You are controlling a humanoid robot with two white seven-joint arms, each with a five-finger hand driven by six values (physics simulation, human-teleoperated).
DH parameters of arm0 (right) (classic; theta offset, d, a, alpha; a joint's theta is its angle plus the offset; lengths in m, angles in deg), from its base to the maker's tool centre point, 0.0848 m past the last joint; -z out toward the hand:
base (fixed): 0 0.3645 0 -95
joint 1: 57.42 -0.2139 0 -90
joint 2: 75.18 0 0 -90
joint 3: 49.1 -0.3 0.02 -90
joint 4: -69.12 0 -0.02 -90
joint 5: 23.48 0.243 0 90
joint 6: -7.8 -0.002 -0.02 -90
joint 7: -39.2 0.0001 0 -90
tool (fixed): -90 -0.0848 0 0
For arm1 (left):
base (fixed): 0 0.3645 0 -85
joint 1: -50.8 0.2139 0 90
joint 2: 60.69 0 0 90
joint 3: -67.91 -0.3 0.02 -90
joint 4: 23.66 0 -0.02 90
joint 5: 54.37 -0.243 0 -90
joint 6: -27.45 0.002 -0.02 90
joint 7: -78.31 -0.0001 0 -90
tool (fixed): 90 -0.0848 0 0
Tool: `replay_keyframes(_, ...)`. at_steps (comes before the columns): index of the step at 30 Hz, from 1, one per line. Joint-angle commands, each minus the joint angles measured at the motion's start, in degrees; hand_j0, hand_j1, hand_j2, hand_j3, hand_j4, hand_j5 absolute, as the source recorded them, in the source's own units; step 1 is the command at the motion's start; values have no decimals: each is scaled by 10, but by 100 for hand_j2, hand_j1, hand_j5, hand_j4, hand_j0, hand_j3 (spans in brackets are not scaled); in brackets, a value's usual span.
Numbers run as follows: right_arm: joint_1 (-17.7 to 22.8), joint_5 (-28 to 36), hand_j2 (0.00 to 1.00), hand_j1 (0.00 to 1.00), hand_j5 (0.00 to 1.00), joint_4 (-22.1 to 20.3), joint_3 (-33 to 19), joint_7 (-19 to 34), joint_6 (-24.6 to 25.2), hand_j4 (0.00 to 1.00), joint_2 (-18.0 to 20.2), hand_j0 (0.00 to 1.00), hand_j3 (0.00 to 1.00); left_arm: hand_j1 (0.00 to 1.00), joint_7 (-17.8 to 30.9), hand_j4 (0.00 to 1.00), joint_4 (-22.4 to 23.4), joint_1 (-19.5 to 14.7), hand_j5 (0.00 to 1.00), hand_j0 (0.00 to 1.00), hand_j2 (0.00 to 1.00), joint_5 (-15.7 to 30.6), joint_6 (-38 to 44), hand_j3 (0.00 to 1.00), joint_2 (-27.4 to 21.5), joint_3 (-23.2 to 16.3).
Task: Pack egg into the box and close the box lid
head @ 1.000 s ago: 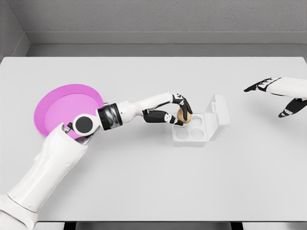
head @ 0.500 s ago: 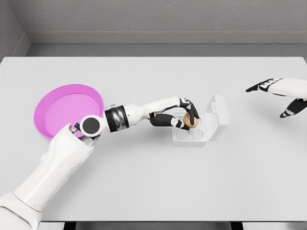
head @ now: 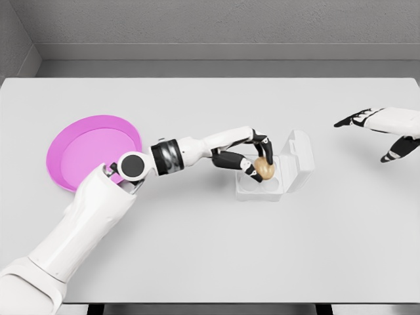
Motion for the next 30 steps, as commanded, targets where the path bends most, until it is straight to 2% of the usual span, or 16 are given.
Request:
replay_keyframes(1, 0, 2, 100, 100, 100, 0, 0, 0, 2, 100, 0, 100, 100, 33, 0, 33, 0, 0, 33, 33, 33, 3, 0, 33, 2, 0)
replay_keyframes(21, 2, -2, 100, 100, 100, 4, -5, 0, 6, 100, -16, 100, 100, 34, 0, 34, -1, 0, 34, 34, 34, -1, 0, 34, 7, 0)
replay_keyframes(26, 1, -2, 100, 100, 100, 3, -4, 0, 6, 100, -17, 100, 100, 43, 0, 43, -5, 1, 43, 43, 43, -1, -1, 43, 7, 0)
replay_keyframes(30, 0, -2, 100, 100, 100, 4, -4, 0, 6, 100, -23, 100, 100, 44, 0, 44, -6, 1, 44, 44, 44, -1, -1, 44, 7, 0)
